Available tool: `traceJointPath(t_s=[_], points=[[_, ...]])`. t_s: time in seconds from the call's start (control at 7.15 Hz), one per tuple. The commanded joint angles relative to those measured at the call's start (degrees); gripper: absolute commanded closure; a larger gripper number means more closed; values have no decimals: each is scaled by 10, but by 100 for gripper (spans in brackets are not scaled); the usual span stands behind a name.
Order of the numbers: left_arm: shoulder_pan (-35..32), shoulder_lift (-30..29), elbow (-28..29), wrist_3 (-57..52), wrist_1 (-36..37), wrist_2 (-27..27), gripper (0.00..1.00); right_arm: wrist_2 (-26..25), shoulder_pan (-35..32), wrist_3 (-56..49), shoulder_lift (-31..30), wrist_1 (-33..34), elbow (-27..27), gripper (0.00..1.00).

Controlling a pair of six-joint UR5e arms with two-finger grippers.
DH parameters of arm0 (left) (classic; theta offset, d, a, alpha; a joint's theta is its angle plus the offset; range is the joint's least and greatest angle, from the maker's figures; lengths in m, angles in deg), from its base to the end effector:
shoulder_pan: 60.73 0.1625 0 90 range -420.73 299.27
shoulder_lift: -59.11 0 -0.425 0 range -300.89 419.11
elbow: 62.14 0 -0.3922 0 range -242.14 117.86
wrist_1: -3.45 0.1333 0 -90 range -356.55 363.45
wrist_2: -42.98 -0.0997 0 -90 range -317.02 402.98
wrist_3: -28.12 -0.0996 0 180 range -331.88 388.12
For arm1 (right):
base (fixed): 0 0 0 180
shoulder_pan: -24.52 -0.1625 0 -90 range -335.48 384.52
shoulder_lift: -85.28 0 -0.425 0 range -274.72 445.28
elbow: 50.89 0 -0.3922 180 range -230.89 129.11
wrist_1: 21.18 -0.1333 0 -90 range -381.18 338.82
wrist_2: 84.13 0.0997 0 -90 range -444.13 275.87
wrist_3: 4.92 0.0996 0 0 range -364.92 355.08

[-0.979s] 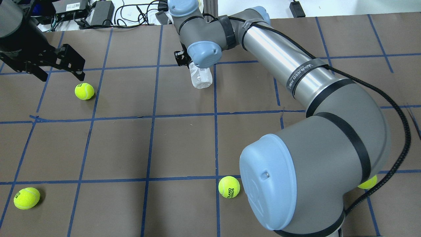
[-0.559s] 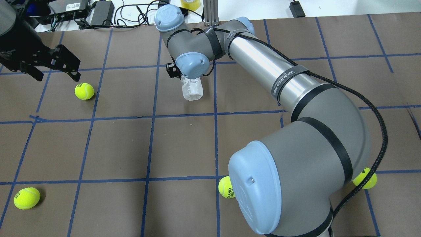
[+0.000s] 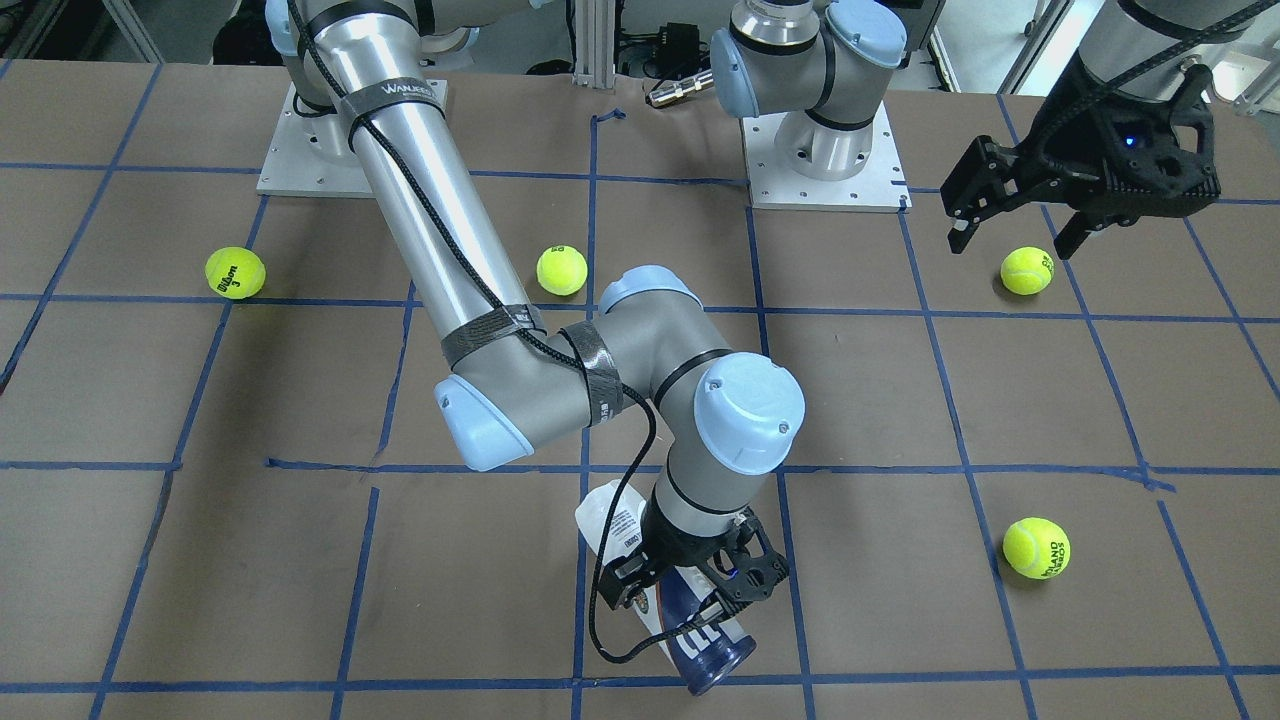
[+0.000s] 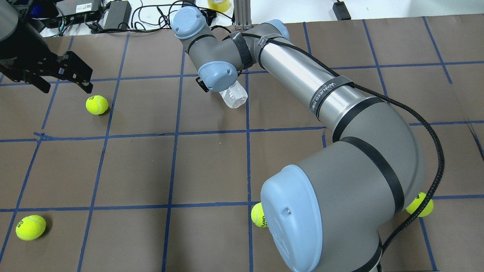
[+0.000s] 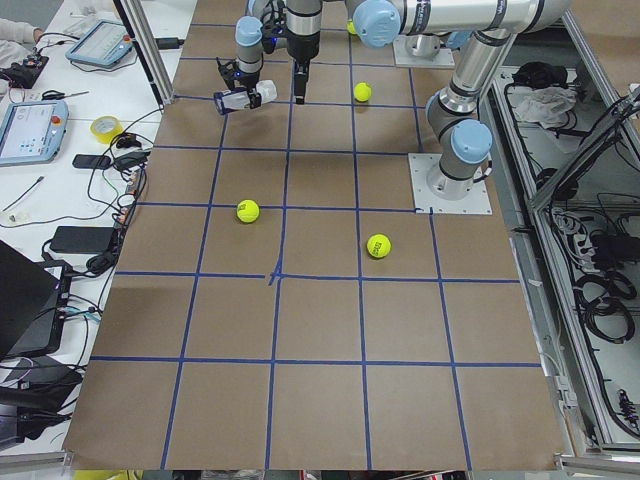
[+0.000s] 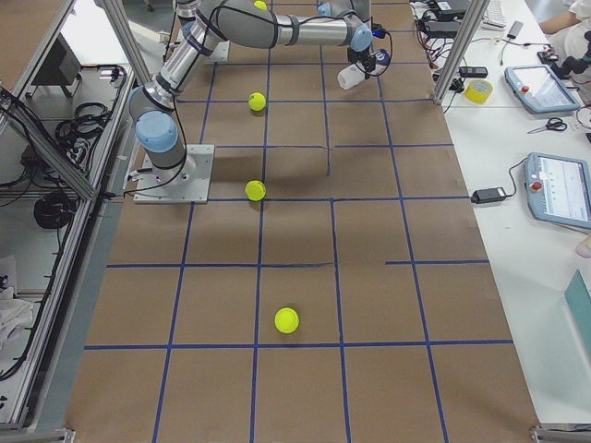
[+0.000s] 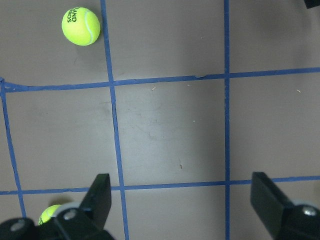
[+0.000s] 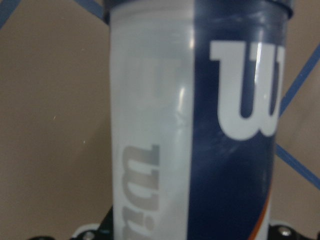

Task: Lift up tennis ball bucket
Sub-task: 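Carry the can with the right gripper across toward the left gripper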

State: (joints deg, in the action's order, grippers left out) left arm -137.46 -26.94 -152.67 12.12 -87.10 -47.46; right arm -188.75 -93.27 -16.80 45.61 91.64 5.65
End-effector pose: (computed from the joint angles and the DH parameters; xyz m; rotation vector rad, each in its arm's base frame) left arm -0.0219 -0.4847 0.5154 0.0740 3.1198 -0.0726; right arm 0.4741 -0.6676 0.2345 0.9647 -2.7313 0.2005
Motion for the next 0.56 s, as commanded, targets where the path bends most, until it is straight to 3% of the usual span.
traceJointPath(t_s=[0.0,0.28,0.42], points=[[1,0,0,0,-2,-1,0,-22,-32,-184,2,33,7,26],[1,0,-1,0,-2,-2,0,-18,-37,-342,4,71,28,26],[1,0,-1,0,-1,-2,0,-11,-37,-411,7,125,47,28]])
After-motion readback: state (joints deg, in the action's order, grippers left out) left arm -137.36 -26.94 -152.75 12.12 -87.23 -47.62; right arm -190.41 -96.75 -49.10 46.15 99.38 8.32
